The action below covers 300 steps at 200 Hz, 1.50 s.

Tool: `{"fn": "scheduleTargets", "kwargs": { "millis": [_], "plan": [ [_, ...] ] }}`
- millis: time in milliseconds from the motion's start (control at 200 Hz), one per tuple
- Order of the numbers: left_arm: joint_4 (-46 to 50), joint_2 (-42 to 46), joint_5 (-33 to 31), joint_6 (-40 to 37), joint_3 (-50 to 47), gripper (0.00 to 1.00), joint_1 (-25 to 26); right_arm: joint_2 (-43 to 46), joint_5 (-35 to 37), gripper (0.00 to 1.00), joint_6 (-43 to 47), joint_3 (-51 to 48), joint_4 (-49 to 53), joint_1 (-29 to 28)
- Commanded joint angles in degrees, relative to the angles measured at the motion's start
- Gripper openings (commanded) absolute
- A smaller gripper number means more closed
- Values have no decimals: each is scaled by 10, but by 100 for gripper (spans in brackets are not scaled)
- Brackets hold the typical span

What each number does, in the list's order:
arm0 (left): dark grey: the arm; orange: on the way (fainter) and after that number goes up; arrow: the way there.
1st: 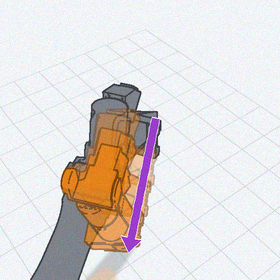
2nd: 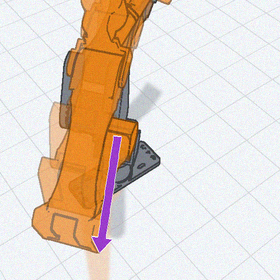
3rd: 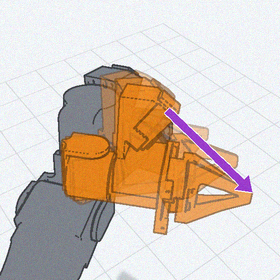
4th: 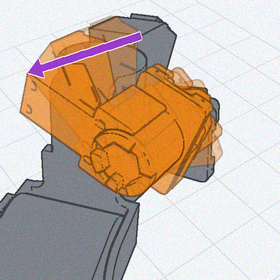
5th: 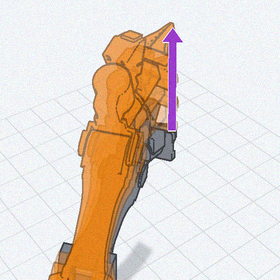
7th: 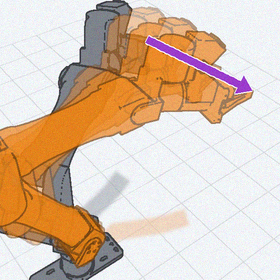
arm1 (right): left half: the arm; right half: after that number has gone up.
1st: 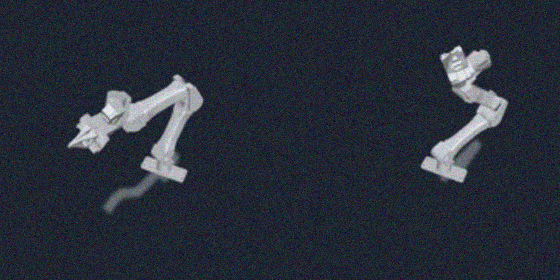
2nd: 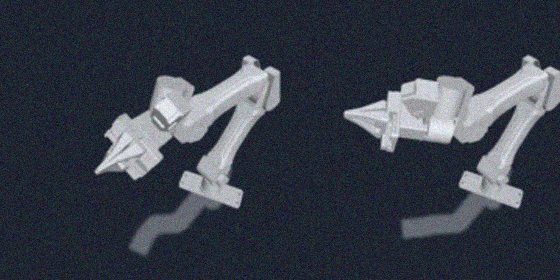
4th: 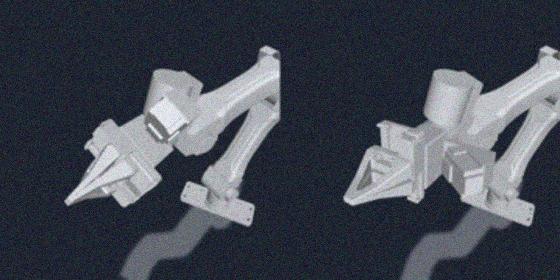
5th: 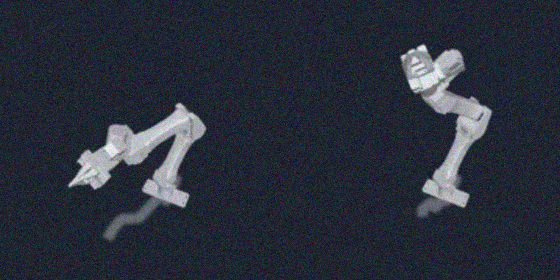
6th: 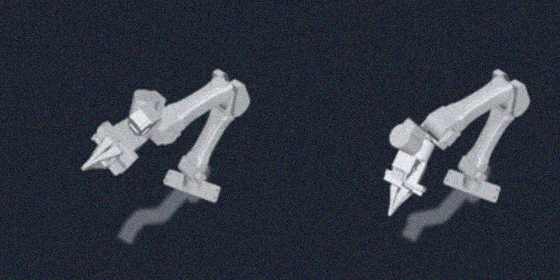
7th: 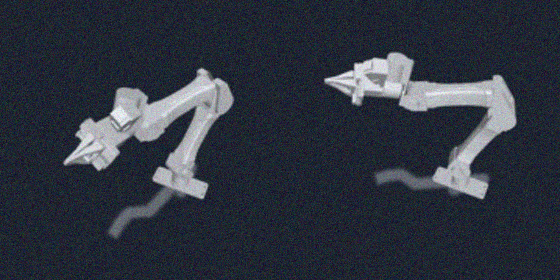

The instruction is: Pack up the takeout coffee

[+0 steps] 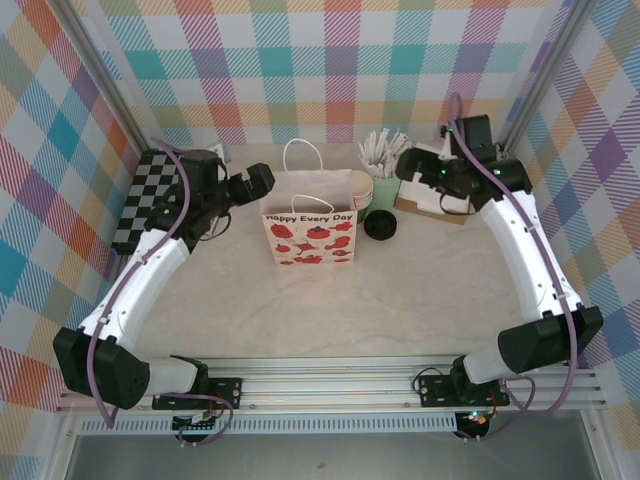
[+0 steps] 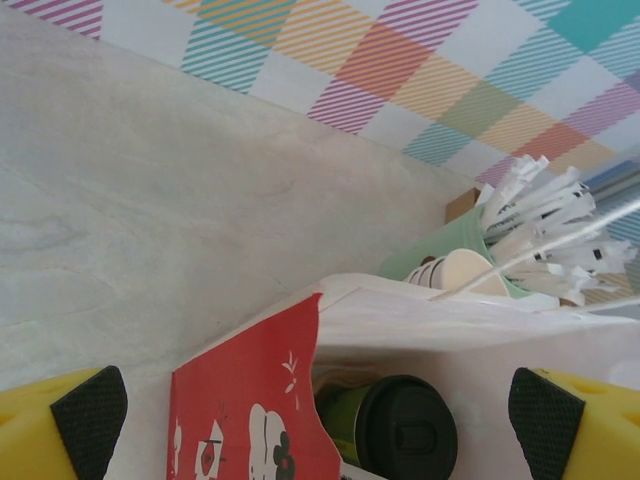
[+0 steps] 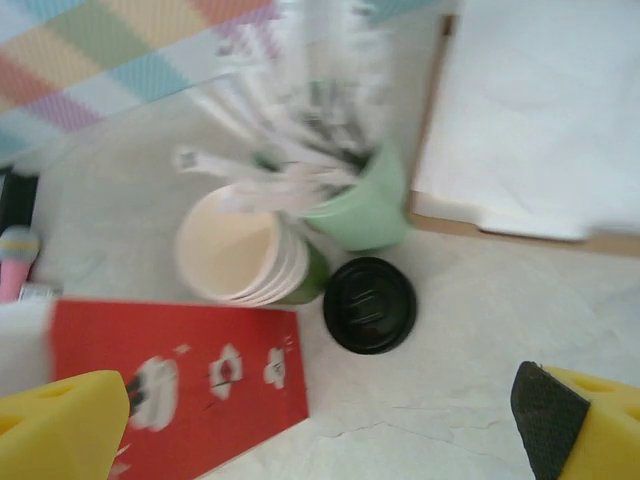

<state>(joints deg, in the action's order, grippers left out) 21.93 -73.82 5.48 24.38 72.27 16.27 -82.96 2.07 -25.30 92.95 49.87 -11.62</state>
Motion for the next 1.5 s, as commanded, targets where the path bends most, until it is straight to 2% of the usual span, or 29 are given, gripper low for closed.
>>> {"fn": "scheduleTargets", "kwargs": {
  "millis": [0,75,145,210,245,315,440,510,590,760,885,975,1060,1140,1245,1315,1495],
  "plan": [
    [-87,38,60,-57,-33,100,-5,5,-32,100,-61,-66,-55,66],
    [-111,49,78,-77,-53,100,-5,-11,-12,99,-40,-87,-53,116],
    [-115,54,65,-80,-60,100,-5,-37,-1,96,6,-90,-61,153],
    [-124,58,34,-73,-71,100,-5,-73,-35,95,63,-83,-79,188],
    [-129,61,14,-66,-76,100,-5,-108,-69,93,102,-54,-61,205],
    [-147,69,-2,-51,-90,100,-5,-174,-66,88,131,14,-22,232],
    [-209,72,57,-41,-125,100,-5,-270,-75,81,162,109,-7,266],
    [-234,70,79,-35,-136,100,-6,-326,-70,80,175,170,1,269],
    [-256,70,62,-28,-146,100,-5,-397,-94,78,186,261,15,269],
    [-249,66,-52,-8,-157,100,-5,-549,-110,75,188,466,73,268],
    [-276,63,-112,8,-186,100,-5,-626,-107,74,213,573,94,268],
    [-286,53,-116,11,-188,100,-5,-648,-83,74,205,580,80,268],
    [-286,40,-103,7,-180,100,-5,-661,-117,75,215,577,66,267],
    [-279,30,-101,6,-174,100,-5,-673,-115,74,225,577,62,268],
    [-274,20,-110,12,-172,100,-5,-684,-118,64,240,576,65,266],
    [-264,8,-101,12,-163,100,-5,-683,-90,57,236,566,49,263],
    [-254,1,-101,9,-159,100,-5,-705,-100,49,231,601,42,262]
  ]
}}
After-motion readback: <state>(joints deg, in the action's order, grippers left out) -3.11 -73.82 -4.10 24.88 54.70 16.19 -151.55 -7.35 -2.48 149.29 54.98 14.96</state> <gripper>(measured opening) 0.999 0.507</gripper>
